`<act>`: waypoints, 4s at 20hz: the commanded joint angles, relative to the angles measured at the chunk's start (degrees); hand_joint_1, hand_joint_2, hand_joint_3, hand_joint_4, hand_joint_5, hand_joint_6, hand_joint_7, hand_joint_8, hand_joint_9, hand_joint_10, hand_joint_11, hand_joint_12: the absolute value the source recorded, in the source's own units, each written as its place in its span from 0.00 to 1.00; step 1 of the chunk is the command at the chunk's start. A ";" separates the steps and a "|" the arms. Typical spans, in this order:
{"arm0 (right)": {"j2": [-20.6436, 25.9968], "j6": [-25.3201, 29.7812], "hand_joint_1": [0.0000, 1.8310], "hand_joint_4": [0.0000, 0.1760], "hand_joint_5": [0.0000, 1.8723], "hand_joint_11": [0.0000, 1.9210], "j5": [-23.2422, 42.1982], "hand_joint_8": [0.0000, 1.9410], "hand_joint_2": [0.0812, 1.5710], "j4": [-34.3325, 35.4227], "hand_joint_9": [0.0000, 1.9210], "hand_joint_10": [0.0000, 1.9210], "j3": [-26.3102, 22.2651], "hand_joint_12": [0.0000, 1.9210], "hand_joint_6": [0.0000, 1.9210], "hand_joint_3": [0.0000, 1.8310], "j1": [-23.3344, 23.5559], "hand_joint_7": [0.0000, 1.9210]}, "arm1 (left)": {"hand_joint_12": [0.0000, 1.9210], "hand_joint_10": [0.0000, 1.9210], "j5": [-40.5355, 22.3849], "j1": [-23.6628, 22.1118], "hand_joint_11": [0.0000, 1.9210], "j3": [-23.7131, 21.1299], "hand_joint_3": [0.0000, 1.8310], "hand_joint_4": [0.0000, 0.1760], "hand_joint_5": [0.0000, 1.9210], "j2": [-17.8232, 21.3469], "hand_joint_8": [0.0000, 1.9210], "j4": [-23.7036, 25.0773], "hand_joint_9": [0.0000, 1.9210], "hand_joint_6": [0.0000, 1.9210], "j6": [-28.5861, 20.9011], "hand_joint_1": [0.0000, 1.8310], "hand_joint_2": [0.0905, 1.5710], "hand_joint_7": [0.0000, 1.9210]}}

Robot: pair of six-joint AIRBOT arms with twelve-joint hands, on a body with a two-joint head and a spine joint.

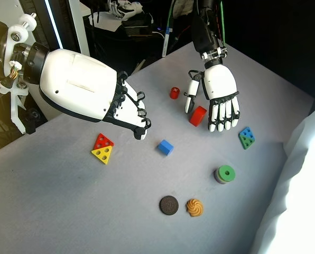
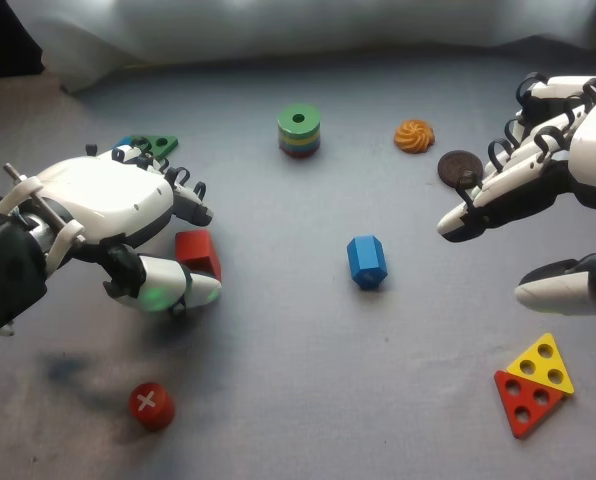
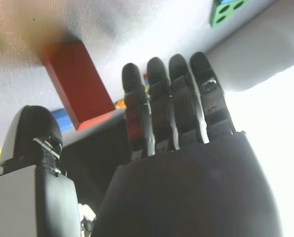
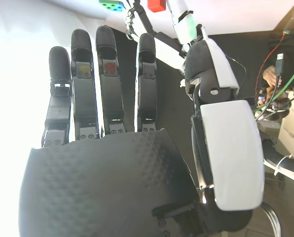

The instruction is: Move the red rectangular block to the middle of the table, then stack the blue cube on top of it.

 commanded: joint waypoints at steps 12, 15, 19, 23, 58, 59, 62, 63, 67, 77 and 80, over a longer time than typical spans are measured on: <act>0.54 0.05 0.25 0.00 0.32 0.00 5.58 0.00 0.77 0.45 0.28 0.01 -0.06 0.62 0.00 0.00 0.42 0.32 | 0.33 0.00 -5.03 0.87 0.00 0.55 0.01 0.00 0.32 -0.34 0.00 1.24 0.16 0.01 -0.49 0.28 0.72 0.22; 0.54 0.05 0.25 0.00 0.33 0.00 5.58 0.00 0.77 0.45 0.29 0.01 -0.06 0.62 0.00 0.00 0.42 0.33 | 0.35 0.00 -5.40 1.14 0.00 0.60 0.00 0.00 0.33 -0.42 0.00 1.24 0.16 0.01 -0.74 0.30 0.73 0.23; 0.54 0.05 0.25 0.00 0.34 0.00 5.58 0.00 0.76 0.45 0.29 0.01 -0.06 0.63 0.01 0.00 0.42 0.33 | 0.35 0.00 -5.41 1.21 0.00 0.66 0.00 0.00 0.33 -0.73 0.00 1.24 0.17 0.00 -1.01 0.29 0.74 0.23; 0.54 0.05 0.24 0.00 0.34 0.00 5.58 0.00 0.77 0.45 0.29 0.01 -0.06 0.62 0.00 0.00 0.43 0.33 | 0.39 0.00 -5.46 1.19 0.00 0.67 0.00 0.00 0.34 -0.77 0.00 1.09 0.18 0.00 -1.15 0.31 0.73 0.25; 0.55 0.04 0.26 0.00 0.34 0.00 5.58 0.00 0.76 0.45 0.29 0.00 -0.06 0.63 0.00 0.00 0.43 0.34 | 0.52 0.00 -5.60 -3.72 0.00 -1.05 0.00 0.32 0.53 -1.71 0.00 -8.42 0.25 0.48 6.84 0.58 0.68 0.32; 0.55 0.04 0.26 0.00 0.34 0.00 5.58 0.00 0.76 0.45 0.29 0.00 -0.06 0.63 0.00 0.00 0.43 0.34 | 0.52 0.00 -5.61 -4.36 0.00 -1.27 0.00 0.29 0.53 -1.71 0.00 -9.71 0.25 0.48 7.94 0.58 0.68 0.32; 0.55 0.04 0.25 0.00 0.34 0.00 5.58 0.00 0.76 0.45 0.29 0.00 -0.06 0.63 0.00 0.00 0.43 0.34 | 0.51 0.00 -6.01 -6.24 0.00 -2.07 0.00 0.18 0.53 -1.95 0.00 -13.74 0.25 0.48 11.56 0.59 0.68 0.32; 0.55 0.04 0.25 0.00 0.34 0.00 5.58 0.00 0.76 0.45 0.29 0.00 -0.06 0.63 0.00 0.00 0.43 0.34 | 0.51 0.00 -6.45 -6.76 0.00 -2.57 0.00 0.19 0.53 -1.99 0.00 -15.68 0.25 0.47 13.19 0.59 0.68 0.32; 0.55 0.04 0.26 0.00 0.34 0.00 5.58 0.00 0.76 0.45 0.29 0.00 -0.06 0.63 0.00 0.00 0.43 0.34 | 0.52 0.00 -8.88 -8.21 0.00 -4.63 0.00 0.45 0.52 -2.61 0.00 -21.14 0.25 0.49 17.54 0.58 0.68 0.31; 0.55 0.02 0.27 0.00 0.35 0.00 5.60 0.00 0.76 0.45 0.30 0.00 -0.06 0.65 0.00 0.00 0.41 0.34 | 0.50 0.00 -13.21 -11.83 0.00 -5.62 0.00 0.53 0.53 -8.01 0.00 -27.34 0.25 0.48 22.63 0.58 0.68 0.32; 0.55 0.02 0.25 0.00 0.35 0.00 5.60 0.00 0.76 0.45 0.30 0.00 -0.06 0.64 0.00 0.00 0.41 0.34 | 0.51 0.00 -13.73 -11.71 0.00 -5.62 0.00 0.45 0.53 -9.17 0.00 -27.64 0.25 0.48 22.63 0.58 0.68 0.32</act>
